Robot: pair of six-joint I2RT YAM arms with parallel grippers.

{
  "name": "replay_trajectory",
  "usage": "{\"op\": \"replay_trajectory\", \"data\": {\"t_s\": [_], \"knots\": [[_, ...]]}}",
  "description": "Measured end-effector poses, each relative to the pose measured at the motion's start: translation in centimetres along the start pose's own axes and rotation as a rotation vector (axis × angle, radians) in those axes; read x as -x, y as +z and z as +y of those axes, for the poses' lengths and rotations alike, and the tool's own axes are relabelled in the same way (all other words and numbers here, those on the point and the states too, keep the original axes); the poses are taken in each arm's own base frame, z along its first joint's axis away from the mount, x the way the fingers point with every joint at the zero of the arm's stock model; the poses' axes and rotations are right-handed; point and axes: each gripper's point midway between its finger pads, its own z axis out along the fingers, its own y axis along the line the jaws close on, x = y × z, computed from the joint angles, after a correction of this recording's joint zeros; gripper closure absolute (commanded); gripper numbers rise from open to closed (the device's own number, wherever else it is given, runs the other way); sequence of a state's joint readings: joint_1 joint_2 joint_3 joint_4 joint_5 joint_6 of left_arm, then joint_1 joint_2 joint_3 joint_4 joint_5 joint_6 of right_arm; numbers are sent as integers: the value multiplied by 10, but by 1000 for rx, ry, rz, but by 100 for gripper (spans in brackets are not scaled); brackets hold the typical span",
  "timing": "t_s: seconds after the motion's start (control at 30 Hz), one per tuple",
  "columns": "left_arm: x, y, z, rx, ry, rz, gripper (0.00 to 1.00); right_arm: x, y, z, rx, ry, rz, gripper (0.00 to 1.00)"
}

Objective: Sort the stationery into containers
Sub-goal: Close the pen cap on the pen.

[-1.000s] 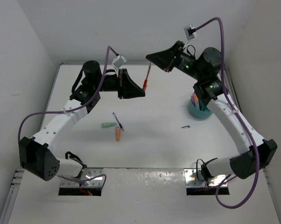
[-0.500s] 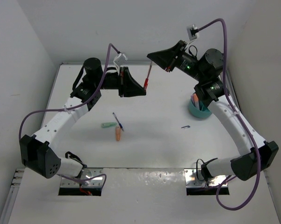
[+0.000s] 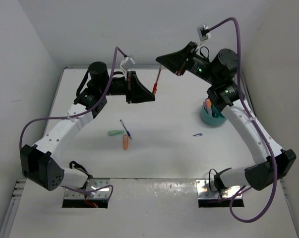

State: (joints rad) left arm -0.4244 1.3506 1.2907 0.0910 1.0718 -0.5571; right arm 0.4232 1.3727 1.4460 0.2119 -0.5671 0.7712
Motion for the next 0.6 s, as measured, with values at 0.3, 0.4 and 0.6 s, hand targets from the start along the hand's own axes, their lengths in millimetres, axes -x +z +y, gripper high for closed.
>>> {"op": "replay_trajectory", "data": {"t_s": [0.3, 0.4, 0.6], "knots": [[-3, -3, 0, 34, 17, -17, 100, -3, 0, -3, 7, 15, 47, 100], [-1, -2, 0, 40, 28, -24, 100, 0, 2, -3, 14, 18, 57, 100], [6, 1, 4, 64, 63, -55, 100, 11, 7, -10, 23, 45, 80, 100]]}}
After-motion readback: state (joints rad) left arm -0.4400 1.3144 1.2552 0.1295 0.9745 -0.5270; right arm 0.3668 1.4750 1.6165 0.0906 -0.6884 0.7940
